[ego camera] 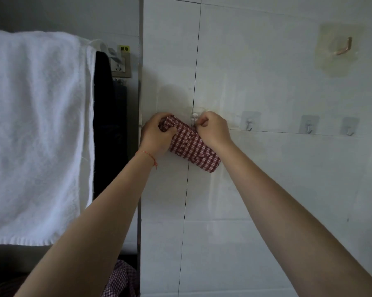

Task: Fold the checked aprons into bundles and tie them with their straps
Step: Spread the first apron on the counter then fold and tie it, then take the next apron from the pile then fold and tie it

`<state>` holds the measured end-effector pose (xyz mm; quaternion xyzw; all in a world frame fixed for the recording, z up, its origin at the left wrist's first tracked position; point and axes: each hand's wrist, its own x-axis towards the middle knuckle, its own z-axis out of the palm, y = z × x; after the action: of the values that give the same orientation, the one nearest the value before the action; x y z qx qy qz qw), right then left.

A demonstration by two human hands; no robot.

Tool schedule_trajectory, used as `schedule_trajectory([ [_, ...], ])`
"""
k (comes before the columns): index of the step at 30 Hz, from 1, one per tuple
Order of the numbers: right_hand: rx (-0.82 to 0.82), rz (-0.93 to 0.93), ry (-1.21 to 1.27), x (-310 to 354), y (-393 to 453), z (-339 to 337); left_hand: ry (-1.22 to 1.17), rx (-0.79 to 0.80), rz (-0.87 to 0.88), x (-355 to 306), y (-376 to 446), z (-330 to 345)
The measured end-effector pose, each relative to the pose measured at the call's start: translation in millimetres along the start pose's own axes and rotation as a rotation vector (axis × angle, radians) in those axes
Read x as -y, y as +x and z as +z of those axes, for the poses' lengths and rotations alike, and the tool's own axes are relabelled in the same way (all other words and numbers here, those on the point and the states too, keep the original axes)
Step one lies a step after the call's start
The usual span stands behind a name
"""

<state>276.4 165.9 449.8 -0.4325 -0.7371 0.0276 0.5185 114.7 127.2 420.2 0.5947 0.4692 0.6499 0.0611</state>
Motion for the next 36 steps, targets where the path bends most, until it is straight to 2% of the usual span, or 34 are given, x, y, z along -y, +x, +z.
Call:
schedule_trajectory([
  [4,0.004,-0.087,-0.057,-9,-10,2,0.047,-0.066,0.035,1,-4,3],
  [9,0.032,-0.104,-0.074,-19,-20,5,0.219,-0.149,0.114,1,-16,12],
  [13,0.126,-0.131,-0.052,-29,-34,2,0.211,-0.222,0.094,11,-25,15],
  [14,0.125,-0.137,-0.084,-33,-36,1,0.289,-0.273,0.132,12,-29,16],
  [16,0.089,-0.122,-0.158,-40,-41,2,0.558,-0.366,0.328,10,-39,20],
  [17,0.059,-0.114,-0.205,-41,-43,3,0.657,-0.363,0.437,8,-43,23],
  [19,0.007,-0.101,-0.283,-44,-47,5,0.758,-0.274,0.511,7,-49,30],
  [21,-0.063,-0.088,-0.251,-50,-54,5,0.793,-0.209,0.479,11,-54,32],
  [25,-0.272,0.046,0.138,-73,-85,-2,0.817,-0.17,0.404,14,-85,36],
  [27,-0.291,0.242,0.331,-94,-109,7,0.753,-0.217,0.188,24,-112,44],
  [29,-0.194,0.459,0.4,-119,-140,26,0.704,-0.16,-0.118,41,-142,53],
  [31,0.055,0.611,0.367,-144,-186,48,0.759,0.079,-0.363,66,-183,59],
  [33,0.384,0.704,0.317,-160,-238,66,0.828,0.279,-0.475,91,-231,58],
  [36,0.827,0.712,0.201,-165,-303,93,0.835,0.337,-0.601,135,-292,41],
])
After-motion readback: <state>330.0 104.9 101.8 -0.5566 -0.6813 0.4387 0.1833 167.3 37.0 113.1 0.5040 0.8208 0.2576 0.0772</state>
